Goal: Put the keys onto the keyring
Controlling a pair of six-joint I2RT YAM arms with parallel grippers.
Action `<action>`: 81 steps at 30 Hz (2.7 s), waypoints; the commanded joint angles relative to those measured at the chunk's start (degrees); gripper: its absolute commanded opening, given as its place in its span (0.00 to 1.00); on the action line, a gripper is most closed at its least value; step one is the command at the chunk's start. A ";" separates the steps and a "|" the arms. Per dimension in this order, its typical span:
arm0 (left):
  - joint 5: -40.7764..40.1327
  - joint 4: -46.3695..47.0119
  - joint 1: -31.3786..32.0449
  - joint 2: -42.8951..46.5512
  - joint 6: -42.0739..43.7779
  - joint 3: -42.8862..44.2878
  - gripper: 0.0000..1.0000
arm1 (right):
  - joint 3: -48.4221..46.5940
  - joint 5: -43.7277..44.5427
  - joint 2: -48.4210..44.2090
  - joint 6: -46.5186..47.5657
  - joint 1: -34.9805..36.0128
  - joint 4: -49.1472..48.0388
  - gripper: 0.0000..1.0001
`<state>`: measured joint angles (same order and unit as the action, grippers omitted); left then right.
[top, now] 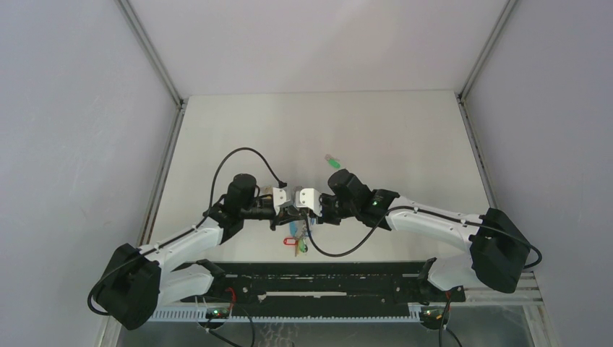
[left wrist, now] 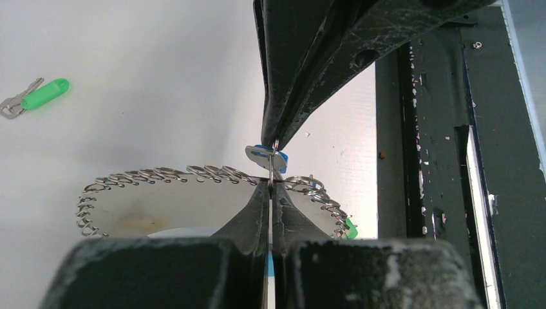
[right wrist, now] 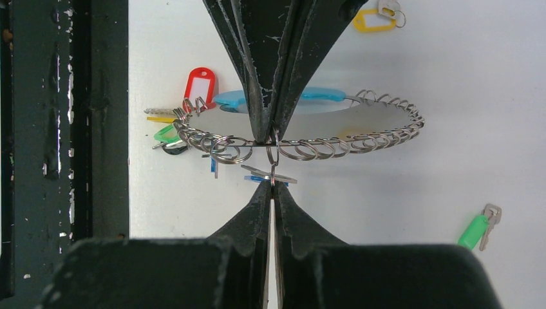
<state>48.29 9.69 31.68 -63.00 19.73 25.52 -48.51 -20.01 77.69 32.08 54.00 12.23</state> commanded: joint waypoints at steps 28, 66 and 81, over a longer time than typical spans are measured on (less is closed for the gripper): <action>4.61 0.78 0.06 -0.91 1.26 5.11 0.00 | -3.62 -5.49 -1.38 -1.53 -1.14 -4.33 0.00; 3.48 6.22 0.51 0.71 -1.60 2.91 0.00 | 0.97 -17.37 -1.23 -5.05 -5.29 -13.74 0.00; 1.88 17.05 -0.90 2.56 -7.96 -1.53 0.00 | 9.27 -24.47 -2.42 -11.05 -9.55 -28.47 0.00</action>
<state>49.34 18.37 31.18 -62.26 14.06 24.49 -40.38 -41.17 77.47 23.57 44.69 -10.26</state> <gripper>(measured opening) 0.008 0.003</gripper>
